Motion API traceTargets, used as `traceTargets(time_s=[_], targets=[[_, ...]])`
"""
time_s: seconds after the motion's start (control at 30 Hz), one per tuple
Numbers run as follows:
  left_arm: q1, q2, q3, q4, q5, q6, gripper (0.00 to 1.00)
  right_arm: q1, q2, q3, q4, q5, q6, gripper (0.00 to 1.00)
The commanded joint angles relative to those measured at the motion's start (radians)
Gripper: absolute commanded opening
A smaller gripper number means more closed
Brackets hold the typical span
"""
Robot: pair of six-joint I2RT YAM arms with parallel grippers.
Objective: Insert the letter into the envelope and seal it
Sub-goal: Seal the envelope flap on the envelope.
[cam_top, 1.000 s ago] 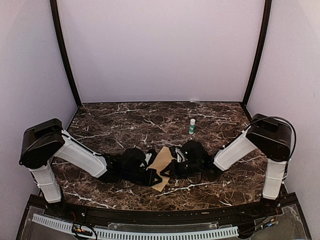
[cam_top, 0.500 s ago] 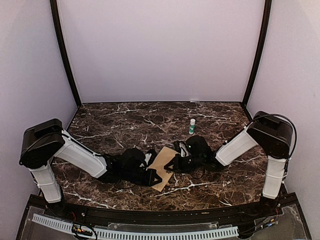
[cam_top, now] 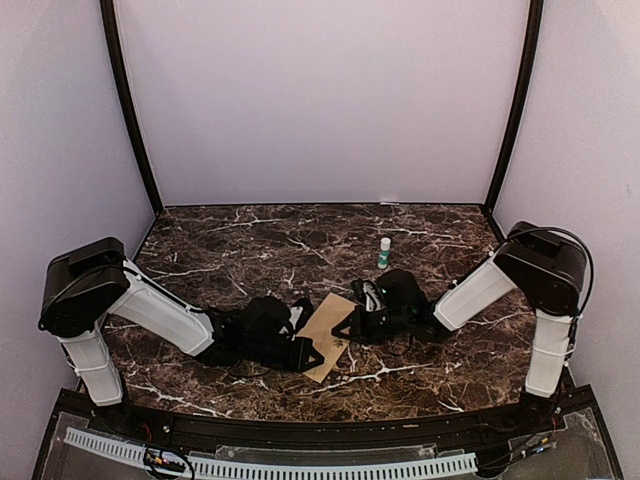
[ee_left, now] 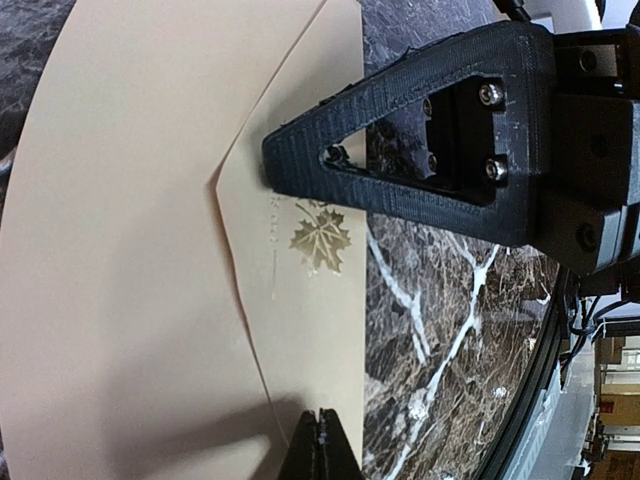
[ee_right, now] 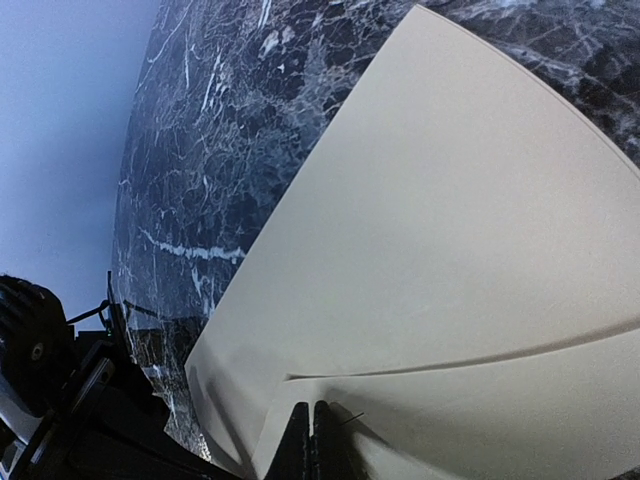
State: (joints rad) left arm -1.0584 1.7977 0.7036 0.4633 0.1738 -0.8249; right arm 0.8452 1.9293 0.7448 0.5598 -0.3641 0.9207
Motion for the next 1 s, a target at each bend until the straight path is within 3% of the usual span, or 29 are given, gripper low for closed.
traceTargets(time_s=[0.0, 0.33, 0.43, 0.6, 0.8, 0.87, 0.97], targets=[[-0.005, -0.001, -0.043, -0.156, -0.003, -0.002, 0.0, -0.034, 0.04, -0.044, -0.169, 0.105, -0.014, 0.0], [-0.005, -0.004, 0.019, -0.174, -0.012, 0.029, 0.0, -0.029, -0.033, 0.001, -0.156, 0.001, -0.058, 0.0], [-0.005, -0.016, 0.092, -0.208, -0.027, 0.062, 0.07, -0.025, -0.097, 0.043, -0.187, -0.036, -0.086, 0.0], [-0.005, -0.128, 0.183, -0.29, -0.078, 0.141, 0.25, -0.024, -0.242, 0.09, -0.282, -0.02, -0.13, 0.14], [-0.004, -0.327, 0.163, -0.388, -0.188, 0.183, 0.46, -0.028, -0.441, 0.103, -0.428, 0.096, -0.177, 0.41], [0.001, -0.383, 0.159, -0.43, -0.213, 0.19, 0.57, -0.027, -0.499, 0.104, -0.489, 0.146, -0.196, 0.48], [0.021, -0.444, 0.159, -0.49, -0.226, 0.199, 0.65, -0.029, -0.578, 0.096, -0.552, 0.225, -0.224, 0.58]])
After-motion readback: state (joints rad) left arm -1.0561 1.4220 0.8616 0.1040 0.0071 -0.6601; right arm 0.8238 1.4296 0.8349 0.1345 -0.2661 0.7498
